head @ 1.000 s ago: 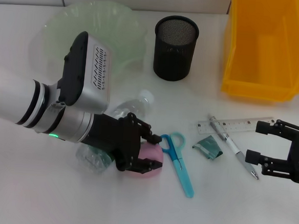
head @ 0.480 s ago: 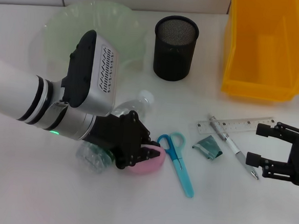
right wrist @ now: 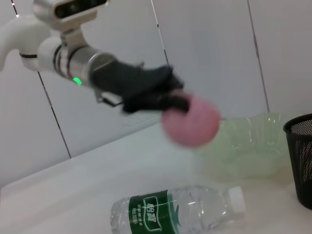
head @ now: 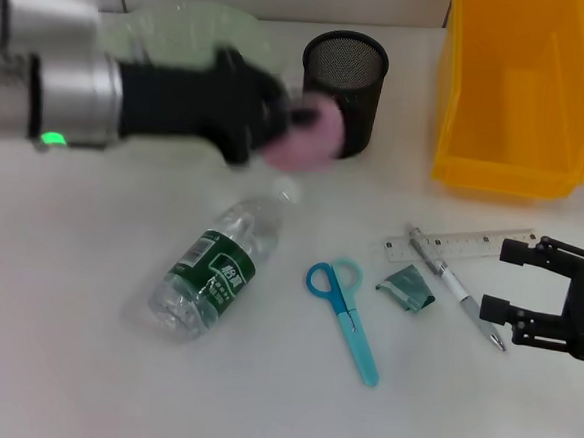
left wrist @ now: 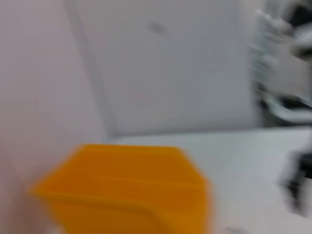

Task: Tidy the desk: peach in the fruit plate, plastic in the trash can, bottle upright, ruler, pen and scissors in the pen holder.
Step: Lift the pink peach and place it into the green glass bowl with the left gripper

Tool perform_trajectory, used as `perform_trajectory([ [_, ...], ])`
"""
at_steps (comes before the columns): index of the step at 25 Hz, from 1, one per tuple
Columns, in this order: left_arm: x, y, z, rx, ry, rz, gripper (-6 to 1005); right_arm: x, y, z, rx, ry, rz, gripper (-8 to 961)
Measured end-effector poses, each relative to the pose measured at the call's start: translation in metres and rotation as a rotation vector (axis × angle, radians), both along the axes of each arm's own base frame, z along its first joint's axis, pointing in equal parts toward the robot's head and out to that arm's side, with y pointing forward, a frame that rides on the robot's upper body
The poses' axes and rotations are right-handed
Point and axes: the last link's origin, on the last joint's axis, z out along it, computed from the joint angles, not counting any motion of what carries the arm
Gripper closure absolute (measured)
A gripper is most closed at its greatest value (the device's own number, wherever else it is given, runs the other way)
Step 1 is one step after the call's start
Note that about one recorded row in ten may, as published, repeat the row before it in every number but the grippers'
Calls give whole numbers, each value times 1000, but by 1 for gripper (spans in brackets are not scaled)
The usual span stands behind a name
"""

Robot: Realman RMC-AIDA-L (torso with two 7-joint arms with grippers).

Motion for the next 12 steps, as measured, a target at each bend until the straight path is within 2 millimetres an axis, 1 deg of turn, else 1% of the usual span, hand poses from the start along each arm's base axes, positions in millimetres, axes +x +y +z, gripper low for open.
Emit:
perform_trajectory([
  [1, -5, 11, 7, 62, -33, 56, 953, 0, 0, 0, -1, 1, 1, 130],
  [4, -23, 37, 16, 202, -86, 206, 952, -1, 1, -1, 0, 2, -1, 131],
  [6, -36, 53, 17, 281, -95, 305, 952, -1, 1, -1, 3, 8, 0, 131],
  [7, -38, 56, 17, 293, -95, 325, 951, -2, 1, -1, 5, 11, 0, 131],
  [8, -46, 62, 15, 318, -92, 373, 951, -2, 2, -1, 5, 13, 1, 131],
  [9, -46, 62, 15, 318, -92, 373, 951, -2, 2, -1, 5, 15, 0, 131],
  [11, -61, 73, 11, 357, -92, 468, 951, -3, 2, 0, 1, 19, -4, 131],
  [12, -64, 74, 10, 361, -96, 485, 951, -3, 2, 0, 0, 20, -6, 131],
])
